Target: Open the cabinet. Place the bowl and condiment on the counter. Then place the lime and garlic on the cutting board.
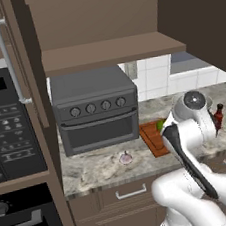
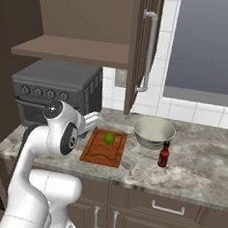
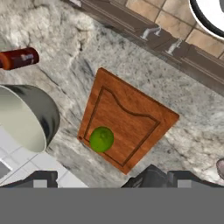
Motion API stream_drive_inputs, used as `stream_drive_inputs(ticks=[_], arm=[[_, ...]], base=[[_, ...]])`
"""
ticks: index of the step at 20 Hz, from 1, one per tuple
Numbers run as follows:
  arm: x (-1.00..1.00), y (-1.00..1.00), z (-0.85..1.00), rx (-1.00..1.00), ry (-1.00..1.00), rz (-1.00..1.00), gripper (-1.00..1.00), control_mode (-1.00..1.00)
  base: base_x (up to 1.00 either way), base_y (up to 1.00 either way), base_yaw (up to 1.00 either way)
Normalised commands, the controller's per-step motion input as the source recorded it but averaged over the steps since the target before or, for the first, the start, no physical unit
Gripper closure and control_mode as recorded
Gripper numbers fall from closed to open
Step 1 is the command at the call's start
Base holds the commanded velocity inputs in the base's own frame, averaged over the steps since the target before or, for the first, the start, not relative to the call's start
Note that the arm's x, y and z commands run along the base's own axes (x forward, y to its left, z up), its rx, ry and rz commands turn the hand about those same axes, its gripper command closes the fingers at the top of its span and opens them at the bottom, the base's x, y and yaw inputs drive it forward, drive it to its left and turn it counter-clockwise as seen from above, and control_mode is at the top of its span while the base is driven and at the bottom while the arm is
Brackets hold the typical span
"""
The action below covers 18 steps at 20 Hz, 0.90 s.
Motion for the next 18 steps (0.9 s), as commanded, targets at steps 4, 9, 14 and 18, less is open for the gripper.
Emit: stream_drive_inputs(ticks=[4,9,14,18], arm=[[-0.34,0.19,0.34,0.04,0.19,0.06,-1.00,-1.00],[-0.23,0.22,0.59,0.05,0.33,0.09,-1.00,-1.00],[-0.21,0.34,0.28,0.00,0.31,0.08,-1.00,-1.00],[-0.26,0.26,0.00,0.00,0.27,0.09,-1.00,-1.00]], base=[[0.00,0.00,0.00],[0.00,0.00,0.00],[0.00,0.00,0.00],[0.00,0.00,0.00]])
